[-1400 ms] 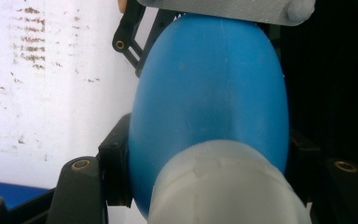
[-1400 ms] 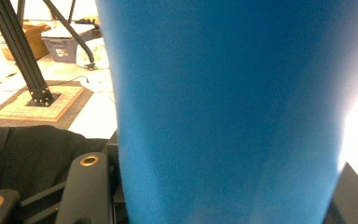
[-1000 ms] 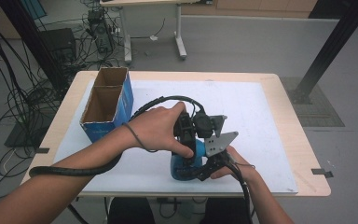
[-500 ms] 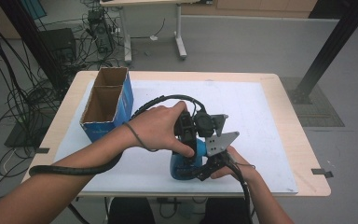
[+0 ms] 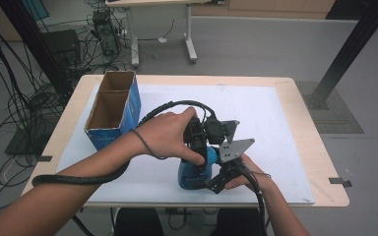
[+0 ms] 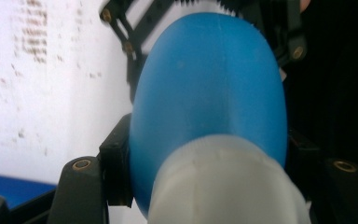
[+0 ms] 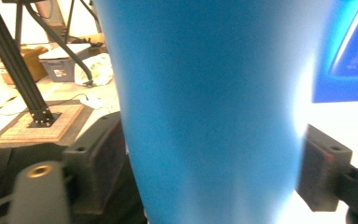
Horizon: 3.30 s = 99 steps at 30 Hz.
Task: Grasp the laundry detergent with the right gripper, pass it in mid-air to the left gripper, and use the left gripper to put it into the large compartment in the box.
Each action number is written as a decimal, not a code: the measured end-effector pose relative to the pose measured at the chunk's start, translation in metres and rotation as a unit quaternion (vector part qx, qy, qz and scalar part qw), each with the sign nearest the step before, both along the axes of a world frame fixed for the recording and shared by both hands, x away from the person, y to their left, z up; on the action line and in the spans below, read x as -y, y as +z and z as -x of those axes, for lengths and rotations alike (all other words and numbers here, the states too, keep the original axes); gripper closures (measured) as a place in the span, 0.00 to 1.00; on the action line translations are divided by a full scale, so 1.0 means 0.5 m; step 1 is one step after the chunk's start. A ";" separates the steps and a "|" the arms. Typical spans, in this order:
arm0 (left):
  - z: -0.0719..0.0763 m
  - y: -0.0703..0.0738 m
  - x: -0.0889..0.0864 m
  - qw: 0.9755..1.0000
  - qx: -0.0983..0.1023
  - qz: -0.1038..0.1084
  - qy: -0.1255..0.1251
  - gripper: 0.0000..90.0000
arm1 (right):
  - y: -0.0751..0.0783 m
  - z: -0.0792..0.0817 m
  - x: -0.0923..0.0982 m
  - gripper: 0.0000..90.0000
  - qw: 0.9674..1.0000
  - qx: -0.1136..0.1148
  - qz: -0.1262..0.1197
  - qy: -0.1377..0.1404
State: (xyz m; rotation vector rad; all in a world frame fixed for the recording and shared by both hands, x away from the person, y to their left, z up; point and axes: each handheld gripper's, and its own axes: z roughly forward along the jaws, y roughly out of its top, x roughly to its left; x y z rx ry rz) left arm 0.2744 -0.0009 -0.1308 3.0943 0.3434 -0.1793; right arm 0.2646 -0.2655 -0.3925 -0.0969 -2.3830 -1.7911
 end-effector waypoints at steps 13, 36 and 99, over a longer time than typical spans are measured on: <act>-0.022 -0.008 -0.014 1.000 -0.008 -0.002 0.026 0.42 | -0.009 0.025 0.033 0.06 0.999 0.008 -0.003 -0.048; 0.003 0.005 -0.020 0.998 0.016 0.002 0.063 0.42 | -0.022 0.065 0.144 0.07 0.994 0.002 -0.013 -0.106; -0.102 0.160 -0.117 0.953 0.038 0.010 0.301 0.42 | -0.074 0.125 0.287 0.06 0.971 -0.009 -0.038 -0.238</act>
